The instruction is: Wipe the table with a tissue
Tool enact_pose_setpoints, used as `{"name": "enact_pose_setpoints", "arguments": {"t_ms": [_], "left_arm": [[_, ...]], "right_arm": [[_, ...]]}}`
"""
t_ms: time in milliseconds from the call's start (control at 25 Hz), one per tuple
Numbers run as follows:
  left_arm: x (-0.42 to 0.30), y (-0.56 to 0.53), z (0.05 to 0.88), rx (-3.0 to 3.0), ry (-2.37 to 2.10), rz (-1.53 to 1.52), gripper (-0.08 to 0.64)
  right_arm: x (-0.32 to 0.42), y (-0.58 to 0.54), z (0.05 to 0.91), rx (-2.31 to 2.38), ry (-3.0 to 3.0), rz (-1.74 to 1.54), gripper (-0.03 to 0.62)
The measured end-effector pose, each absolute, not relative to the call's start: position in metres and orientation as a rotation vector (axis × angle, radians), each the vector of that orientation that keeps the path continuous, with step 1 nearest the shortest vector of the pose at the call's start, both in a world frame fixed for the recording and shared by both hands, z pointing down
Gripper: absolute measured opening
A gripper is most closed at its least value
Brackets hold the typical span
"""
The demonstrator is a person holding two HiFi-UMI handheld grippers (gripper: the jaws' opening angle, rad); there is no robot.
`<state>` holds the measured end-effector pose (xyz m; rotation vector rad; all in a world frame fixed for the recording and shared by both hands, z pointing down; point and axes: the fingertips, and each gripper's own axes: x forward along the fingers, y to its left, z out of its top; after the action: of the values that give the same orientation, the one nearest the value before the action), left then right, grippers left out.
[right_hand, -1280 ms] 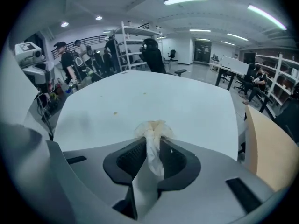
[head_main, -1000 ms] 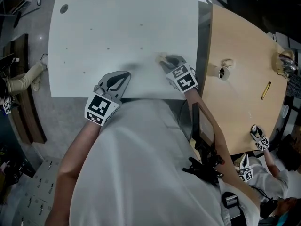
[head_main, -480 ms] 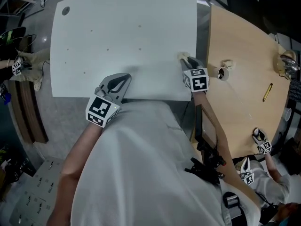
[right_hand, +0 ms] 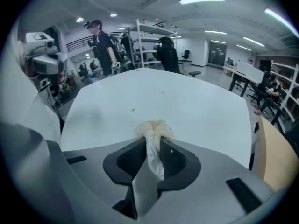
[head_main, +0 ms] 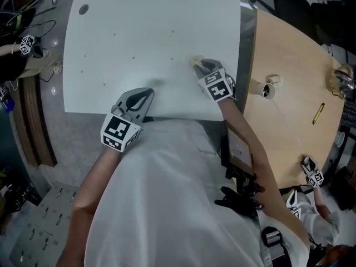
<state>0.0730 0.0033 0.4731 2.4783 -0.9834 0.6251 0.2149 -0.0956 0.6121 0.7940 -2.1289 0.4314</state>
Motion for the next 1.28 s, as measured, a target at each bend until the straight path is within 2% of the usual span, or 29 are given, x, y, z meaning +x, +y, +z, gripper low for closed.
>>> {"name": "enact_pose_setpoints", "arguments": {"t_ms": [280,400,560,680,1040,1280], "left_arm": [[0.078,-0.004,0.478,2.514,-0.898,0.605,0.011],[0.080,-0.011,0.476,2.542,-0.856,0.597,0.011],[0.075,-0.014,0.478,2.557,-0.812,0.603,0.011],[0.066,-0.015,0.477,2.563,-0.797,0.615,0.011],[0.028,-0.021,0.477,2.519,-0.880,0.622,0.010],[0.014,-0.021,0.478,2.495,-0.917,0.601,0.011]], "right_arm": [[0.199,-0.021,0.612,0.549,-2.153,0.436,0.092],[0.230,-0.026,0.606,0.779,-2.153,0.500,0.092],[0.306,-0.044,0.613,1.157,-1.972,0.595,0.092],[0.328,-0.058,0.617,1.262,-1.923,0.659,0.092],[0.258,-0.125,0.617,1.144,-1.999,0.502,0.092],[0.217,-0.126,0.615,1.004,-2.029,0.454,0.092]]}}
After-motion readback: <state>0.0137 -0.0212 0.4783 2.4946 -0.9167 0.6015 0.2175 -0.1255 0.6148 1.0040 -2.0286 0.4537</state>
